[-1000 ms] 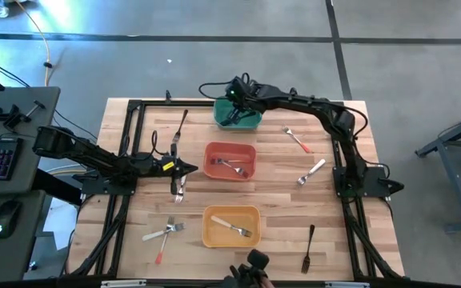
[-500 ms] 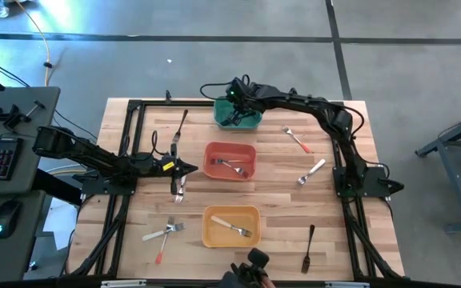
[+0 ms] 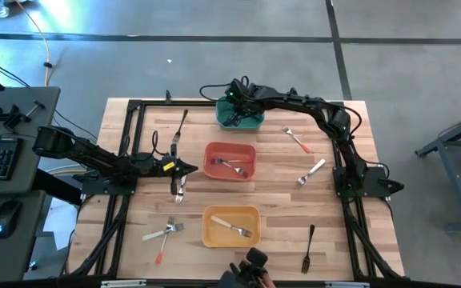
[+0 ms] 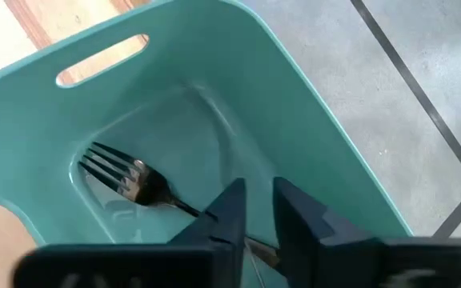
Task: Sort silverware by color (type)
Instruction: Put the black fork into the green bin, then put the white fork into the yellow bin
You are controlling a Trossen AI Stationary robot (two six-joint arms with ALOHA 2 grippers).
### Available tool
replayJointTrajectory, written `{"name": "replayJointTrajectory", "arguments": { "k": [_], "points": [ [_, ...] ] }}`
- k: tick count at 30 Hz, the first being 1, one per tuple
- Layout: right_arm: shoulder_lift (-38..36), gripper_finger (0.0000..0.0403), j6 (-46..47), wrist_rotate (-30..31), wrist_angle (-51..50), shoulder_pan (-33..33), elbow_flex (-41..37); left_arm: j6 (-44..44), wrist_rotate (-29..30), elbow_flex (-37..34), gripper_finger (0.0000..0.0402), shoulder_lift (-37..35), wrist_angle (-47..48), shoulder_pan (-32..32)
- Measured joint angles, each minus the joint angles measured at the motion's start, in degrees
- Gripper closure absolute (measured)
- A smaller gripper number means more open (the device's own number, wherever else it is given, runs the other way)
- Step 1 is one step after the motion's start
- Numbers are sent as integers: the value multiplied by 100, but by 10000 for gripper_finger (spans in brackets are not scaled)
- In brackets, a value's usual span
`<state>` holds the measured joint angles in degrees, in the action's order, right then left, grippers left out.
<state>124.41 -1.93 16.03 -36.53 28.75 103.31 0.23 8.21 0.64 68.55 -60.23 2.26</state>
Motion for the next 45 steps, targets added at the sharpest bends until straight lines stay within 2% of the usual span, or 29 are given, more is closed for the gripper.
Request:
{"name": "replayJointTrajectory", "arguments": {
  "k": [4, 7, 10, 13, 16, 19, 24, 27, 31, 37, 41, 45],
  "points": [
    [-1, 308, 0, 2, 23, -19, 14, 0, 2, 0, 399, 1, 5, 0],
    [-1, 302, -179, 59, -125, -78, 122, 14, 2, 0, 399, 0, 38, 0],
    [-115, 331, -600, 293, -229, -229, 186, 44, 0, 0, 399, 0, 68, 0],
    [-364, 385, -892, 562, -193, -420, 146, 44, 0, 0, 399, 0, 97, 4],
    [-746, 390, -1024, 557, 57, -584, -136, 46, -2, 0, 399, 0, 113, 4],
    [-1268, 398, -1101, 241, 901, -689, -913, 46, -2, 0, 399, 1, 213, 4],
    [-2563, 401, -1049, -394, 3021, -776, -2991, 46, 0, 0, 399, 2, 289, 4],
    [-3477, 402, -820, -528, 3721, -915, -4108, 46, 2, 0, 399, 2, 299, 0],
    [-4748, 402, -406, -393, 3936, -1227, -5113, 44, -2, 0, 399, 2, 325, 2],
    [-6355, 403, 27, 438, 3765, -2060, -6176, -46, -9, 0, 399, 2, 470, 24],
    [-7057, 403, 295, 715, 3834, -2577, -6848, -10, -10, 3, 399, 2, 621, 181],
    [-7389, 403, 457, 733, 4344, -2965, -7568, -103, -13, 237, 399, 2, 1412, 516]
  ]
}}
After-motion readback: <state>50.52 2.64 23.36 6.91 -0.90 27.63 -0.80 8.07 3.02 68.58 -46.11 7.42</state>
